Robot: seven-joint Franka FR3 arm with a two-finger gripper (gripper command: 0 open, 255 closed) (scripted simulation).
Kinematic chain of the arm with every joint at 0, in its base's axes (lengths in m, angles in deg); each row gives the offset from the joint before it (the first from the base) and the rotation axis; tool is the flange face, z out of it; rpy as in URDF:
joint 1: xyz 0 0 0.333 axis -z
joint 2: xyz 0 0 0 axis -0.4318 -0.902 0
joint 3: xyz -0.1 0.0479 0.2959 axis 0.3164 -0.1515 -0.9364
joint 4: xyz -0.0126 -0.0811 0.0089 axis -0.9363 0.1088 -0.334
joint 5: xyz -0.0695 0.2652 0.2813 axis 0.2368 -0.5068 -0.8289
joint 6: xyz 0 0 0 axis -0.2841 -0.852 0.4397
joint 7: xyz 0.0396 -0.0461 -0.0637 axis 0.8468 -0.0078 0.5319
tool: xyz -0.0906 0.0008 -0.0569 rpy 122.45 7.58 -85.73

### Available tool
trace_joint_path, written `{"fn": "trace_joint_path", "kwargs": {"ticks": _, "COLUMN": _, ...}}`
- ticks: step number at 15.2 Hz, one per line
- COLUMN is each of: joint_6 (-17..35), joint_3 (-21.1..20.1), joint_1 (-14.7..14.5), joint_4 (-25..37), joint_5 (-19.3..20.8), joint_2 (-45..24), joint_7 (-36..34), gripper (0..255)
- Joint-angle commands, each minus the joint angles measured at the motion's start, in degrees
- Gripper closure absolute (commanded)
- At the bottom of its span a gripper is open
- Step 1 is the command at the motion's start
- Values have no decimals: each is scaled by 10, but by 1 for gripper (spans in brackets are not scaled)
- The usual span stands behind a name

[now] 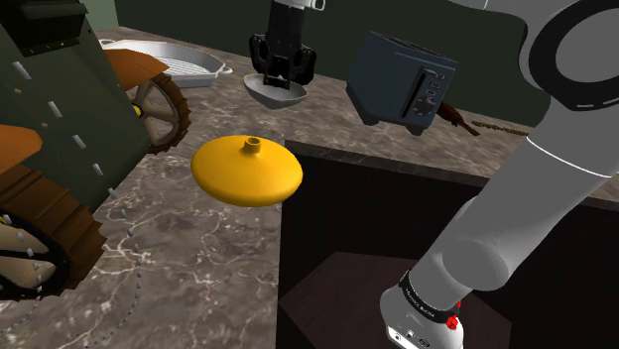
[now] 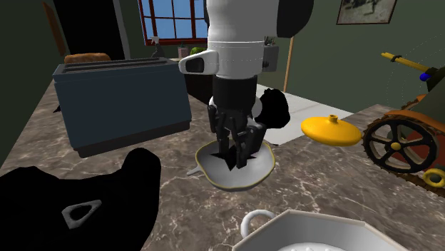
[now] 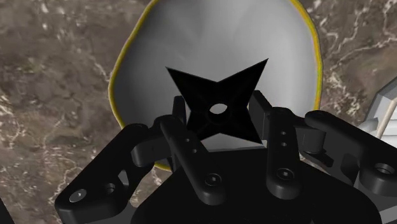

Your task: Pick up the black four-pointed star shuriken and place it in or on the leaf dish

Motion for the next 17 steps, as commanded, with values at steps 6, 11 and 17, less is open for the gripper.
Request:
{"fn": "trace_joint_path", "kwargs": {"ticks": 6, "joint_6": 1, "joint_3": 0, "joint_1": 0, "joint_4": -2, "joint_5": 0, "joint_2": 0, "joint_7": 0, "gripper": 0}}
{"fn": "trace_joint_path", "kwargs": {"ticks": 11, "joint_6": 1, "joint_3": 0, "joint_1": 0, "joint_4": -2, "joint_5": 0, "joint_2": 0, "joint_7": 0, "gripper": 0}}
{"fn": "trace_joint_path", "kwargs": {"ticks": 17, "joint_6": -77, "joint_3": -1, "joint_1": -1, "joint_4": 96, "joint_5": 3, "joint_2": -19, "joint_7": -2, "gripper": 0}}
